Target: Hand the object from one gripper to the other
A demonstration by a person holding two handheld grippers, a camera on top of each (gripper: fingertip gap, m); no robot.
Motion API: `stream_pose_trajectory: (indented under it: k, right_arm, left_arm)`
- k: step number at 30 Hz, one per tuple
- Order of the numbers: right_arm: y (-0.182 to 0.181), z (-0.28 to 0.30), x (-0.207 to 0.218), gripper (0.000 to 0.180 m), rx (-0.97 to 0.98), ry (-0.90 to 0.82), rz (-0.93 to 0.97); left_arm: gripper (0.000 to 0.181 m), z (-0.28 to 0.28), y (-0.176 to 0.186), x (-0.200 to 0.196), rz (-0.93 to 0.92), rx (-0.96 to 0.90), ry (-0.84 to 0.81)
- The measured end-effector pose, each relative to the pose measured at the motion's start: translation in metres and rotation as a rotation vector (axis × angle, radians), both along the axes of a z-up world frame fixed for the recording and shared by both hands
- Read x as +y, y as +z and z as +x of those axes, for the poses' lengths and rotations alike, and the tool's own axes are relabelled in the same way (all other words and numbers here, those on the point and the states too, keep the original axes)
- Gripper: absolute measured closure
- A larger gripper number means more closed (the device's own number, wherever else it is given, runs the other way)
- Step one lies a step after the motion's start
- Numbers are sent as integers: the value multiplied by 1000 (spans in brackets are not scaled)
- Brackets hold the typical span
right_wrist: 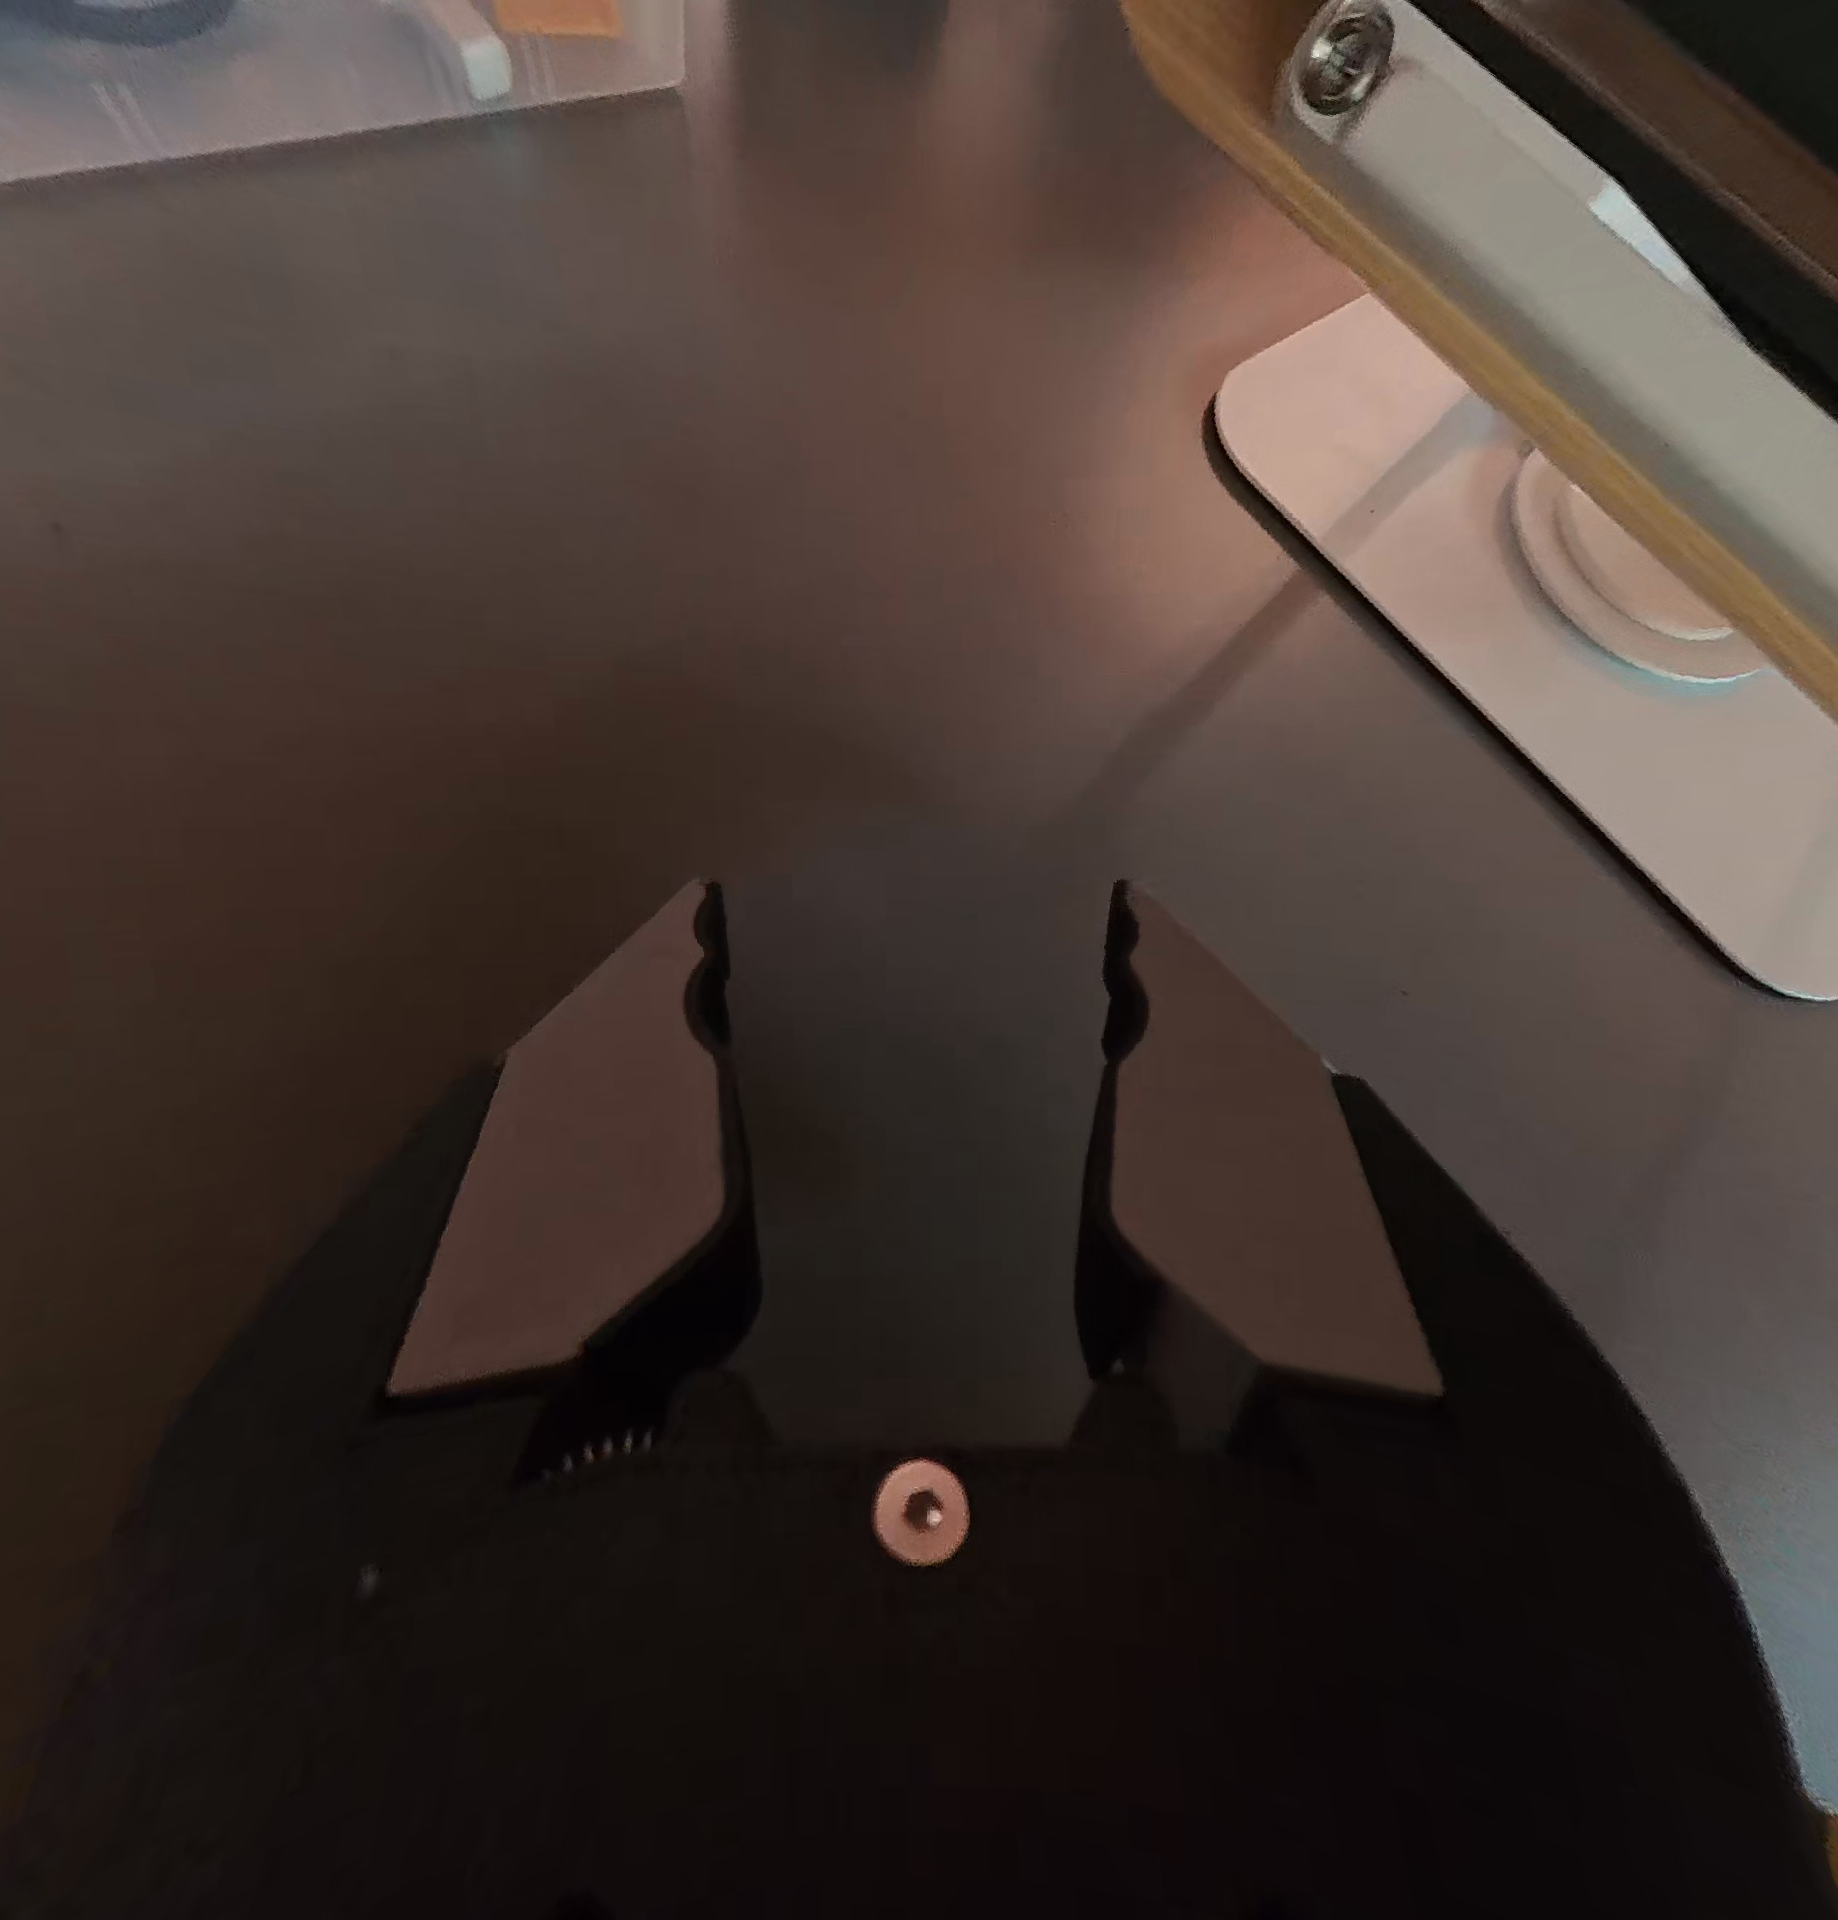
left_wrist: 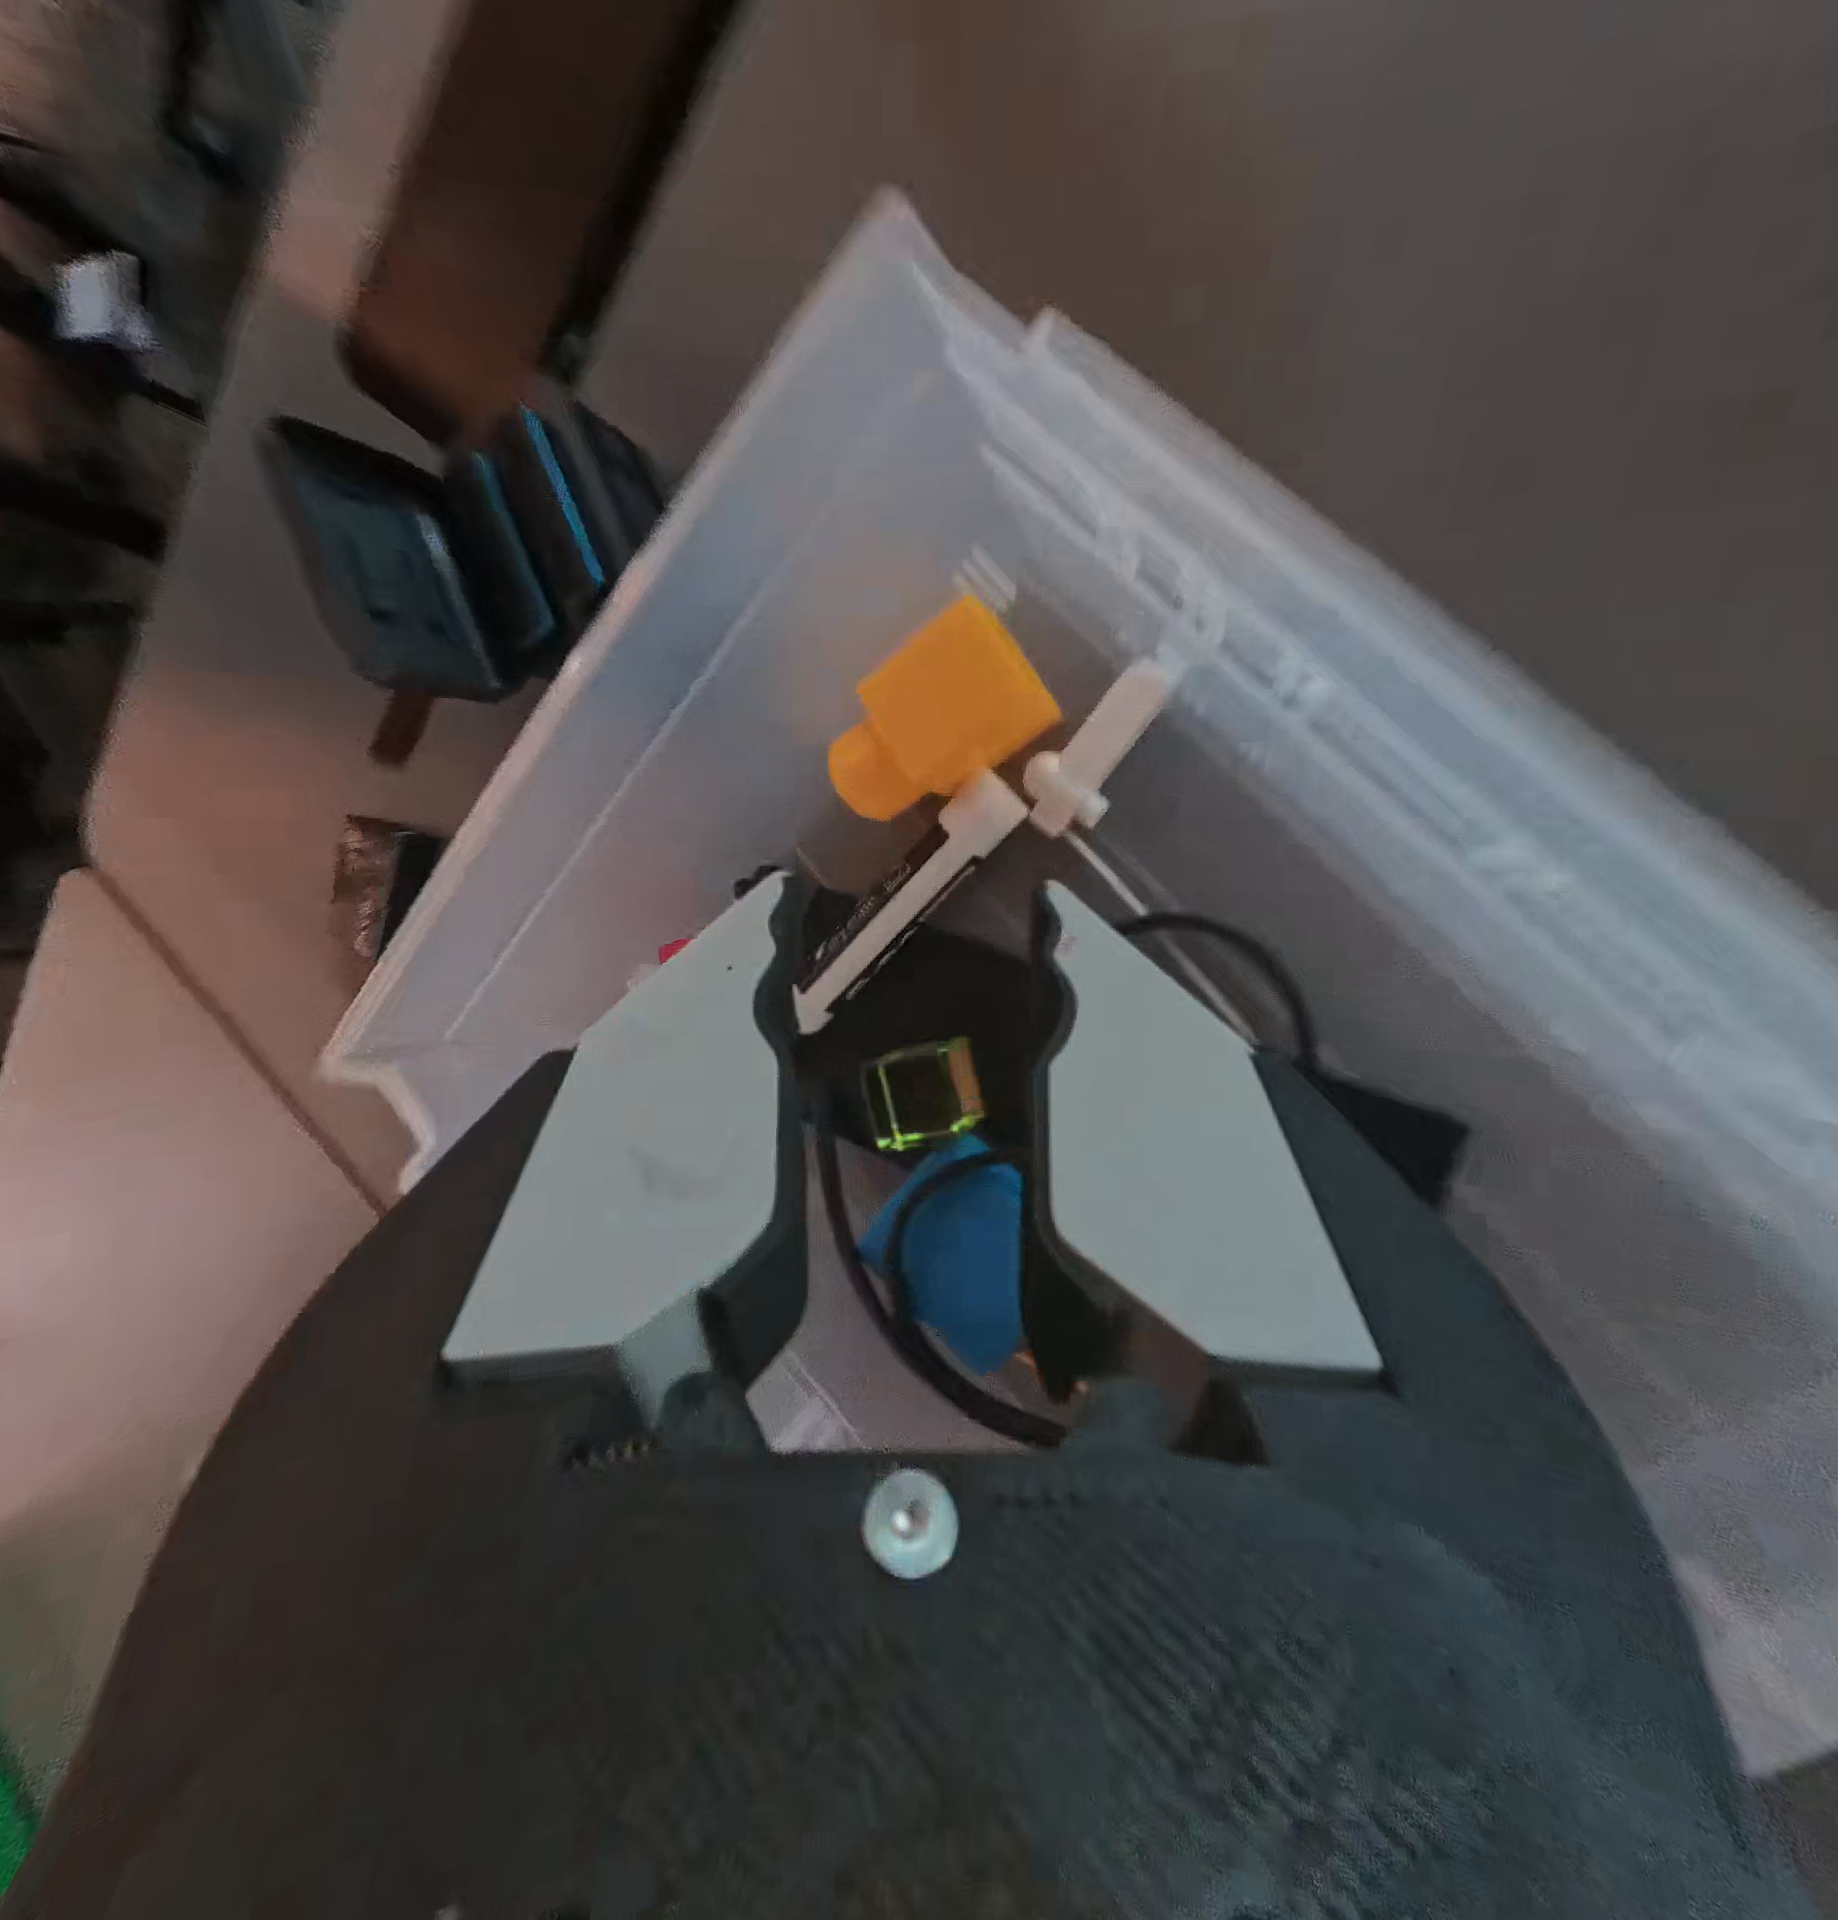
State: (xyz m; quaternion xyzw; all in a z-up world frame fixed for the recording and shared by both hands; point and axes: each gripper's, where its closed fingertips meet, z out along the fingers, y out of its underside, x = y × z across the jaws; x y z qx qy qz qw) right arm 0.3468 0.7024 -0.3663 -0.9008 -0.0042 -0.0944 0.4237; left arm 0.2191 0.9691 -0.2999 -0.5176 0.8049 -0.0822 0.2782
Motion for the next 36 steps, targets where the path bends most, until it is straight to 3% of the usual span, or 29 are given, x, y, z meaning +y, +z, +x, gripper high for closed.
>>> stream_pose_trajectory:
  k: [1, 7, 8, 11, 14, 18, 20, 22, 25, 29, 34, 35, 36]
  right_arm:
    - [0, -2, 0, 110, -5, 9, -3]
    - [-2, -6, 2, 113, -9, 32, -12]
    - [-2, -7, 2, 113, -8, 34, -10]
    - [1, -7, 2, 115, -3, 35, 4]
    - [3, -8, 1, 115, 5, 35, 22]
    - [11, -18, 1, 116, 24, 75, 72]
    - [22, -27, 2, 116, 47, 117, 136]
    - [36, -39, 3, 116, 78, 172, 213]
    - [61, -56, 0, 113, 112, 248, 316]
    - [99, -87, -13, 113, 218, 421, 481]
    - [121, -94, -24, 117, 288, 481, 581]
    - [122, -94, -25, 124, 295, 496, 583]
    - [119, -96, -27, 143, 291, 517, 565]
  left_arm:
    - [142, 2, -13, 6, 10, 58, -43]
    - [147, 4, -73, 22, 44, 330, -229]
    - [162, 6, -74, 27, 74, 336, -245]
    - [162, 6, -73, 31, 126, 341, -268]
    - [164, 4, -52, 35, 229, 249, -230]
    - [166, 10, 25, 16, 233, -91, -80]
    - [166, 13, 70, -21, 82, -308, -29]
    - [165, 16, 114, -80, -146, -526, -81]
    - [165, 13, 151, -171, -467, -672, -205]
    - [166, 22, 143, -250, -638, -706, -276]
    - [166, 41, 107, -301, -866, -688, -286]
    - [166, 46, 99, -305, -885, -685, -276]
    - [166, 50, 92, -307, -889, -688, -273]
